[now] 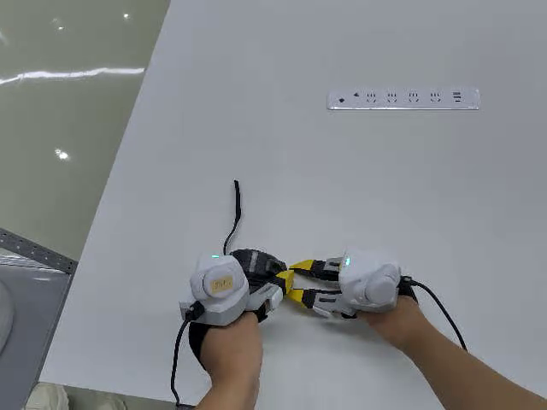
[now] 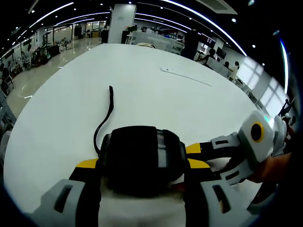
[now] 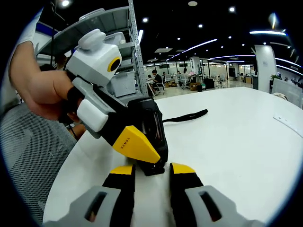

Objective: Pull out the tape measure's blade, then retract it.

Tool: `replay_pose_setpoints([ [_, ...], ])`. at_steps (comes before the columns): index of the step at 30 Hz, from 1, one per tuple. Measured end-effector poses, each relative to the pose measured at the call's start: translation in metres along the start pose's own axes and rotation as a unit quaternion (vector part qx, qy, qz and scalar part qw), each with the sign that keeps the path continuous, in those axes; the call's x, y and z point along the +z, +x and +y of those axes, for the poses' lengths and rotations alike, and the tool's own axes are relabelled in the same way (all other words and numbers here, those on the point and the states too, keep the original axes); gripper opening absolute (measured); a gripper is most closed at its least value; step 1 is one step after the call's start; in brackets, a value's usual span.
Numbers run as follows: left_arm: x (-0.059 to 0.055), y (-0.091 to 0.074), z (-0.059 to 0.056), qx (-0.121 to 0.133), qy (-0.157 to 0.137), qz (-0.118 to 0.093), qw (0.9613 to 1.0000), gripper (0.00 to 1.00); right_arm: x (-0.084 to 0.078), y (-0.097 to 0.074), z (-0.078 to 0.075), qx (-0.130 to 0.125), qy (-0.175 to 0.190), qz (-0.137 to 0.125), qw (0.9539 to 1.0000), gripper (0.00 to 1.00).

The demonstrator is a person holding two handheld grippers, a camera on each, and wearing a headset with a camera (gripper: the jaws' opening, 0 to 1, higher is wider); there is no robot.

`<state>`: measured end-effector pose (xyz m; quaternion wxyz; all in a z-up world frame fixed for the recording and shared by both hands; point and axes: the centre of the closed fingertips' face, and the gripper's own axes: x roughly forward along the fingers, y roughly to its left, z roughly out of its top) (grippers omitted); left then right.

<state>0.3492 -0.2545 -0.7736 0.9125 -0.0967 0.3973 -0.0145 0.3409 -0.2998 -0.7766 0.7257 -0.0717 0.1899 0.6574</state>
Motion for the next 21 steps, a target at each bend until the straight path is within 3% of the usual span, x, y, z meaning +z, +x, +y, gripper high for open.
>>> replay_pose_setpoints([
  [6,-0.0078,-0.0013,-0.0001,-0.012,0.003,0.007,0.9999,0.70,0.0011,0.0022,0.0013,0.002,0.008,-0.002,1.0000,0.37],
  [15,-0.0057,-0.0026,-0.0005,-0.016,0.011,0.002,0.9998,0.70,0.0003,-0.0012,0.0006,-0.002,0.009,0.004,0.9999,0.35],
  [21,-0.0051,-0.0048,-0.0025,-0.034,0.017,-0.009,0.9992,0.72,0.0049,-0.0074,0.0001,-0.012,0.017,-0.003,0.9998,0.37],
])
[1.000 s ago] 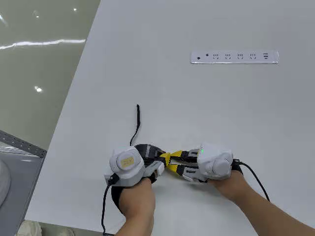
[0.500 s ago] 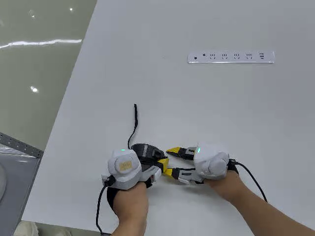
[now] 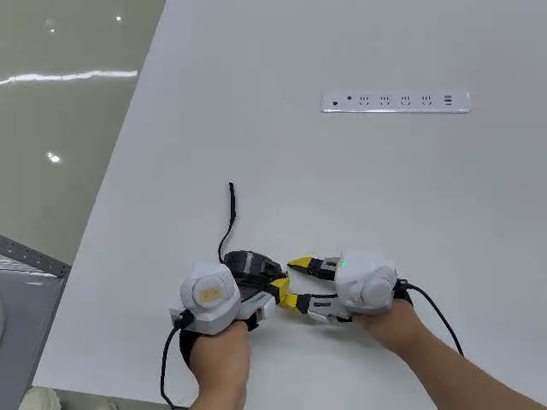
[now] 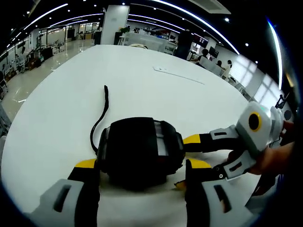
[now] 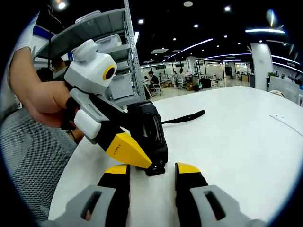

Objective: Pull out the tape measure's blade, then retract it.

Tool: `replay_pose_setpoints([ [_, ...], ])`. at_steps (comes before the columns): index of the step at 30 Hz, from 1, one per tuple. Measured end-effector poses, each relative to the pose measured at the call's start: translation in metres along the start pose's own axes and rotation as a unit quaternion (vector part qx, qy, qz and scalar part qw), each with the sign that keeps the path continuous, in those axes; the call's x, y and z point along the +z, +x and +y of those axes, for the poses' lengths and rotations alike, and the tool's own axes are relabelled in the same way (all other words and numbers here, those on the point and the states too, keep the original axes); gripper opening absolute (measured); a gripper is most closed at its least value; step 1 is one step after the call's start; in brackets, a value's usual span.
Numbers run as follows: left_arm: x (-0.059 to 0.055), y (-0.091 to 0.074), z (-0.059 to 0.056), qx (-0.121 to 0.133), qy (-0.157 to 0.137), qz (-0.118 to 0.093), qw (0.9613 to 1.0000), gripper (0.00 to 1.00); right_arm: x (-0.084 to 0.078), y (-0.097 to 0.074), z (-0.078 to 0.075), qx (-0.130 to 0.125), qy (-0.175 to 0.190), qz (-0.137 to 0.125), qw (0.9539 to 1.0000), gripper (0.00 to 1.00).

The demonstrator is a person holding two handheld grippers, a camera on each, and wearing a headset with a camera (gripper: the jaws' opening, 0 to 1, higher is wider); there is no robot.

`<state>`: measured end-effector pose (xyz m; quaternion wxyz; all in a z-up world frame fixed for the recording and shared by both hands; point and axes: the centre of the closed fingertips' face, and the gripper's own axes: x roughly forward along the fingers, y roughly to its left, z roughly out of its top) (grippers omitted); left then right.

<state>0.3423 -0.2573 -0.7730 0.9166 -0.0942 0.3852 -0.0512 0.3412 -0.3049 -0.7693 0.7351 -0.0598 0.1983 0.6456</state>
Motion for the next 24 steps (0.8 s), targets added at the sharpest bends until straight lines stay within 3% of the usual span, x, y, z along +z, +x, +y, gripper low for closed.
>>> replay_pose_setpoints([
  [3,0.005,-0.003,-0.001,-0.012,0.002,-0.017,0.9998,0.74,0.002,-0.004,-0.003,-0.008,0.003,-0.003,1.0000,0.38],
  [8,0.006,-0.005,-0.001,-0.025,0.013,-0.022,0.9994,0.75,0.001,-0.008,-0.003,-0.018,0.008,-0.003,0.9998,0.41],
  [19,0.005,-0.011,-0.008,-0.054,0.043,-0.024,0.9973,0.76,0.000,-0.020,0.001,-0.035,0.026,-0.006,0.9990,0.42],
  [24,0.003,-0.014,-0.012,-0.067,0.076,-0.022,0.9946,0.76,0.001,-0.028,0.000,-0.048,0.039,-0.012,0.9980,0.42],
])
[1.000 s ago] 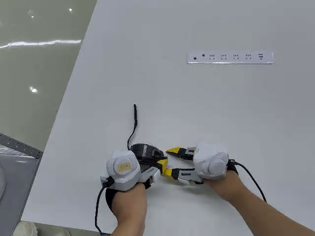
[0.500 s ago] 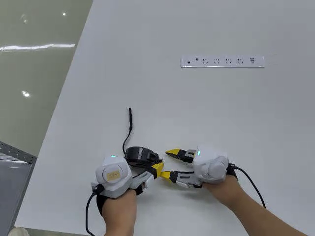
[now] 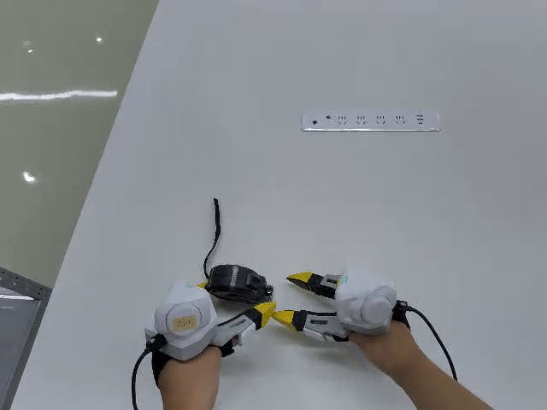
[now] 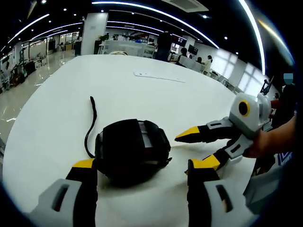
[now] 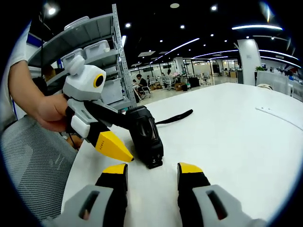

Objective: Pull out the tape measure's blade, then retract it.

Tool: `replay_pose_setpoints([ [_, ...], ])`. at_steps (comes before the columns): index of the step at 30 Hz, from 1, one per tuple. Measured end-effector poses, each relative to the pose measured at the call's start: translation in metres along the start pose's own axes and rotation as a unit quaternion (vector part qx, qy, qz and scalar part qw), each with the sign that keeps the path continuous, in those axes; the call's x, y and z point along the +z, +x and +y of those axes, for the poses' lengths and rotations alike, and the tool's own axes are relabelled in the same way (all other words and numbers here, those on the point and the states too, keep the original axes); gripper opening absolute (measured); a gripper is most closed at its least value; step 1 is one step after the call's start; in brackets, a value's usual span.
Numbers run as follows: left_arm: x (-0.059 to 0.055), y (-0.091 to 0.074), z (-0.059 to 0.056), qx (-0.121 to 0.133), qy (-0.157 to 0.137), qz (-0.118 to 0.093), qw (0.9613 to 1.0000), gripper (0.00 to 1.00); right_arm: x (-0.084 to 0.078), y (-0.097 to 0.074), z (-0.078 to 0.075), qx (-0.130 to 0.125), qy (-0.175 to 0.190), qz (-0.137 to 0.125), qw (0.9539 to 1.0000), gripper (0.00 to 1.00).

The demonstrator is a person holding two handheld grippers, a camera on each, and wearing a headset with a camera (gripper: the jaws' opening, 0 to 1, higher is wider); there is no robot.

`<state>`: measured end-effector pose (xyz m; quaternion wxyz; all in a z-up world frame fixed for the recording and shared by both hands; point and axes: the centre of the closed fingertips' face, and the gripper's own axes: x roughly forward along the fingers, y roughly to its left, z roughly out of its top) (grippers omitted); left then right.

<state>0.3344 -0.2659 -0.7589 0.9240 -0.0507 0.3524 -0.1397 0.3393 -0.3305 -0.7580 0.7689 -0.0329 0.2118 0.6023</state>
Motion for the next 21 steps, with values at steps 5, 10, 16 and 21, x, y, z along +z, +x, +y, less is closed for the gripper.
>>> replay_pose_setpoints([
  [5,0.000,-0.004,0.001,-0.003,0.014,0.000,0.9999,0.77,0.001,-0.006,-0.002,-0.013,0.016,-0.006,0.9998,0.42],
  [10,0.003,-0.008,0.002,-0.009,0.022,-0.009,0.9997,0.79,0.001,-0.010,-0.002,-0.022,0.026,-0.005,0.9994,0.43],
  [16,0.005,-0.012,0.000,-0.024,0.034,-0.015,0.9990,0.80,0.004,-0.020,-0.002,-0.034,0.039,-0.010,0.9986,0.44],
  [21,0.004,-0.018,0.000,-0.032,0.041,-0.018,0.9985,0.77,0.004,-0.027,-0.003,-0.044,0.058,-0.006,0.9973,0.45],
])
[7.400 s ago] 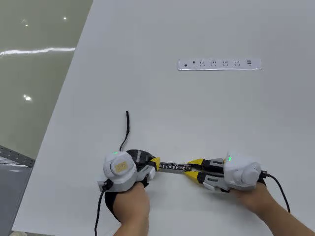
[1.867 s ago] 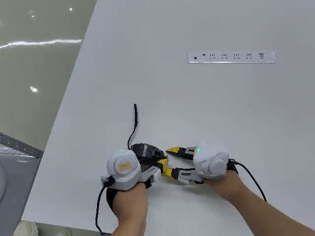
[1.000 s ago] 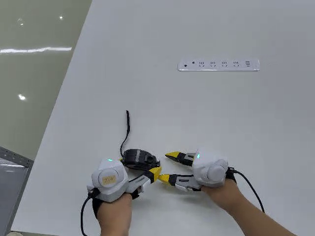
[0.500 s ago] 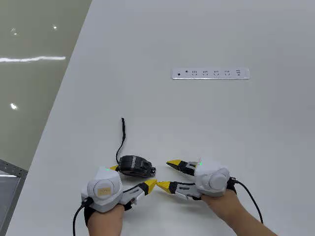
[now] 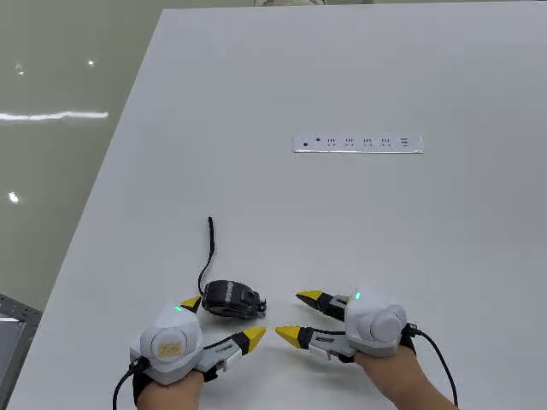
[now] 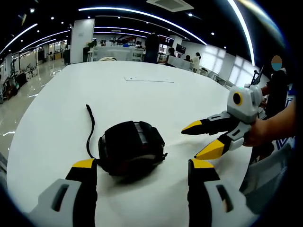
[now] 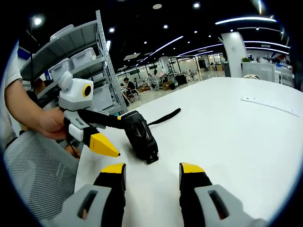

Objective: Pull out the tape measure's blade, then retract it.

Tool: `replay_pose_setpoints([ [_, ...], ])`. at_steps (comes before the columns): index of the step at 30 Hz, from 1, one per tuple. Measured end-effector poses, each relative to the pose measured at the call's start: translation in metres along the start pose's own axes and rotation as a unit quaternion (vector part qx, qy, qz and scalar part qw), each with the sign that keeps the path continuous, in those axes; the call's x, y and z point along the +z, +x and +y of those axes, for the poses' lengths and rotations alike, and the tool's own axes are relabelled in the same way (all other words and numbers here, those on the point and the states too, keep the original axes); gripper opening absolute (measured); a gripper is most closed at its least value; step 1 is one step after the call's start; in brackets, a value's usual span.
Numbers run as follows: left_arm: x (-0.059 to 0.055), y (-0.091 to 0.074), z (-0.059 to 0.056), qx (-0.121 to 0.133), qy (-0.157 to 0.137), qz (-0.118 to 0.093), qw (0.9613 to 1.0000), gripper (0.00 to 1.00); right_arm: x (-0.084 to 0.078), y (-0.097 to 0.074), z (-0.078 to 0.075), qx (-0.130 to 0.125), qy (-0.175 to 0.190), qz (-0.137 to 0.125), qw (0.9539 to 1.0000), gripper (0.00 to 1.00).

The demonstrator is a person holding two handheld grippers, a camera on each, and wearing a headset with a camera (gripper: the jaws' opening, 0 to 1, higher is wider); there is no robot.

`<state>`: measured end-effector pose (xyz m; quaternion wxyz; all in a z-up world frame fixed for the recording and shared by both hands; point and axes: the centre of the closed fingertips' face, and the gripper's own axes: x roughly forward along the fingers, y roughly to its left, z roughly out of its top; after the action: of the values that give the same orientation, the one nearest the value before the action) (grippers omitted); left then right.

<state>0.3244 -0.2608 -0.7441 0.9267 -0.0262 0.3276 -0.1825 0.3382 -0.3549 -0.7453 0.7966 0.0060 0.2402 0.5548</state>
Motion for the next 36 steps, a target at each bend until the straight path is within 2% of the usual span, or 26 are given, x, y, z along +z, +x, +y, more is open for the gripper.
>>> replay_pose_setpoints([
  [4,0.002,-0.006,0.000,-0.003,0.009,-0.003,1.0000,0.79,0.000,-0.005,0.001,-0.004,0.006,0.002,1.0000,0.44],
  [6,0.002,-0.009,0.001,-0.008,0.007,-0.004,0.9999,0.79,-0.002,-0.007,0.001,-0.009,0.016,0.008,0.9998,0.45],
  [11,0.002,-0.016,0.003,-0.014,0.004,-0.009,0.9999,0.80,0.001,-0.015,0.004,-0.011,0.019,0.004,0.9998,0.46],
  [19,-0.002,-0.026,0.006,-0.026,-0.004,0.003,0.9997,0.81,-0.002,-0.030,0.002,-0.027,0.017,0.022,0.9993,0.50],
  [21,-0.007,-0.029,0.008,-0.027,-0.007,0.014,0.9995,0.82,-0.003,-0.034,0.001,-0.031,0.019,0.026,0.9990,0.51],
  [25,-0.011,-0.037,0.011,-0.028,-0.004,0.019,0.9994,0.83,-0.005,-0.044,0.001,-0.039,0.017,0.035,0.9985,0.53],
  [30,-0.012,-0.045,0.014,-0.036,-0.021,0.017,0.9990,0.84,-0.005,-0.054,0.002,-0.050,0.017,0.039,0.9979,0.54],
  [32,-0.015,-0.047,0.015,-0.038,-0.028,0.024,0.9986,0.84,-0.004,-0.059,0.002,-0.056,0.019,0.039,0.9975,0.54],
  [36,-0.015,-0.053,0.017,-0.040,-0.029,0.023,0.9985,0.85,-0.003,-0.065,0.003,-0.061,0.015,0.039,0.9972,0.56],
])
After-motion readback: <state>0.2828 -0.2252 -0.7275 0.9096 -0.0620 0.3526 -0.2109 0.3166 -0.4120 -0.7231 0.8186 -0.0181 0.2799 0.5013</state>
